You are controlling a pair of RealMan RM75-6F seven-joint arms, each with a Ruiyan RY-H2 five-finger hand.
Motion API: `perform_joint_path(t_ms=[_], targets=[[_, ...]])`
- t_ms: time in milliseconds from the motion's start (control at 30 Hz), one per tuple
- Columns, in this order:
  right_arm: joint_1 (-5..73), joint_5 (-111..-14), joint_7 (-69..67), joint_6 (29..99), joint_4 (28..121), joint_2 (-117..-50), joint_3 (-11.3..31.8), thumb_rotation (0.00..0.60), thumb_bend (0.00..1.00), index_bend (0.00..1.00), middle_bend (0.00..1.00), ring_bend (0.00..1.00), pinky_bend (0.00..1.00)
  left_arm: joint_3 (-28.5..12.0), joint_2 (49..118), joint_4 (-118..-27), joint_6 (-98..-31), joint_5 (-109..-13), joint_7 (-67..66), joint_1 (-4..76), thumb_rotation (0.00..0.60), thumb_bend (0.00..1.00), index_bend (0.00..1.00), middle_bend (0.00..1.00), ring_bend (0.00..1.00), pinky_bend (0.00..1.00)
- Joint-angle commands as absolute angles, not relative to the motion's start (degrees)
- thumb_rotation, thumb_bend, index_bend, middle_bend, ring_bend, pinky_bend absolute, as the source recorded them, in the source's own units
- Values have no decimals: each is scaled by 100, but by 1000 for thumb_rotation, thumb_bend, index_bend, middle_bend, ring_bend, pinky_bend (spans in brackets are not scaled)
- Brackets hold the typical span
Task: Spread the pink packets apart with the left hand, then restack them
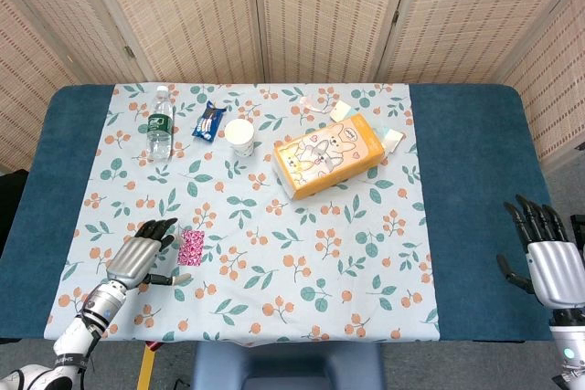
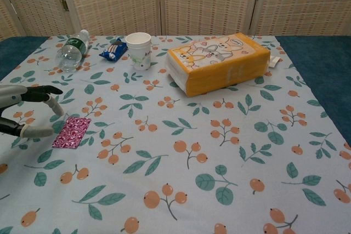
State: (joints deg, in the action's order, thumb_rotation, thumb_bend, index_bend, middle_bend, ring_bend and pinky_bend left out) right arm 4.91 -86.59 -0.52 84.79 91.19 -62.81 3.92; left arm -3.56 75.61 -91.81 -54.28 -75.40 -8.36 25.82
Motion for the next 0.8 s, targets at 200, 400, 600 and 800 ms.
perform_joint_path(t_ms=[200, 400, 600, 800], targets=[[499, -8663, -78, 8463, 9115, -6280, 387, 600, 394, 35, 32, 0, 0, -322, 8001, -8755, -5524, -7385, -867, 2601, 213, 136, 317, 48, 0, 0], [498, -8653, -106, 8447, 9109, -6288, 380, 600, 394, 35, 32, 0, 0, -272, 8227, -8493, -5517, -7335, -965, 2637, 208, 137, 320, 47, 0, 0], [467, -8645, -144, 8479, 9099, -6284, 370, 600, 394, 35, 32, 0, 0, -243, 8366, -8325, -5486, -7159, -1090, 2640, 209, 138, 322, 44, 0, 0], [457, -8660, -177, 8494, 9096, -6280, 364, 600, 394, 35, 32, 0, 0, -228, 8435, -8263, -5519, -7137, -1086, 2639, 208, 140, 323, 41, 0, 0]])
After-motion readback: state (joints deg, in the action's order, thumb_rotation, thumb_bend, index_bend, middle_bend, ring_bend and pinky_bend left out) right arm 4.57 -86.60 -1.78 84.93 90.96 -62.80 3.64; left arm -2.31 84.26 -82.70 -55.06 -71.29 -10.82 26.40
